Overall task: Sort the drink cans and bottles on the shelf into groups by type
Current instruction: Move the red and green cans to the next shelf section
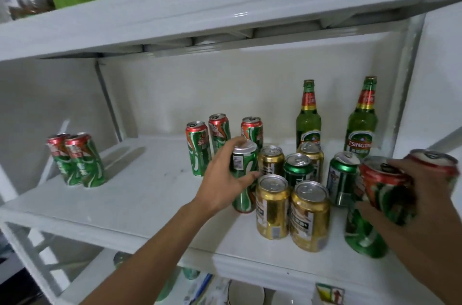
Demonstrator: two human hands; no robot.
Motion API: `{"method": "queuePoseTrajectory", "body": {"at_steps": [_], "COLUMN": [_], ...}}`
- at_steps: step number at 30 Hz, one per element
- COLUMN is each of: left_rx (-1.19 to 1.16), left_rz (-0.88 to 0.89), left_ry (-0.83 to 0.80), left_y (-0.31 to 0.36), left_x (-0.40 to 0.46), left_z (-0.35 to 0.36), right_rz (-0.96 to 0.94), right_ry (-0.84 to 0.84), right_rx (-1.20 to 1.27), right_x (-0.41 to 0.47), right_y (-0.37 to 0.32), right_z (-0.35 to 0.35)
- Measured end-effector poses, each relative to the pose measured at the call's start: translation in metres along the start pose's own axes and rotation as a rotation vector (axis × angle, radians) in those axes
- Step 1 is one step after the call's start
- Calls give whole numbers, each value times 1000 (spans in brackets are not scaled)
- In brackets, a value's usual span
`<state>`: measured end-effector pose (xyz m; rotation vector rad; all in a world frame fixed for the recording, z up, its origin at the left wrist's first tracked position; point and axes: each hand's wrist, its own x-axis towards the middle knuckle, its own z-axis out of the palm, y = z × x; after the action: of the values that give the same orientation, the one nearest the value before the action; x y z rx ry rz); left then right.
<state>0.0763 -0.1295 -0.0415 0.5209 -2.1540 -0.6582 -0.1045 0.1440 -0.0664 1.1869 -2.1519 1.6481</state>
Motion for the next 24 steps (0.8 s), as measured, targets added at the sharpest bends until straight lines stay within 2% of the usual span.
{"method": "queuePoseTrajectory", "body": {"at_steps": [6, 11, 16, 24], "left_rx": [-312, -268, -125, -372], "left_rz": [-195, -357, -366, -408], "left_ry": [17, -162, -207, -192], "left_y": [-12, -36, -44, -47], "left_x": [-9, -38, -31, -43], "left_z": [11, 23, 21, 14], "right_rz": [125, 214, 275, 274], "right_ry": [-5, 28, 28, -89], "right_rx": [-63, -35, -23, -9], "right_x": [2, -3, -8, -6], "right_y": [-13, -6, -5, -12], "right_z": [-2, 3, 11, 2]}}
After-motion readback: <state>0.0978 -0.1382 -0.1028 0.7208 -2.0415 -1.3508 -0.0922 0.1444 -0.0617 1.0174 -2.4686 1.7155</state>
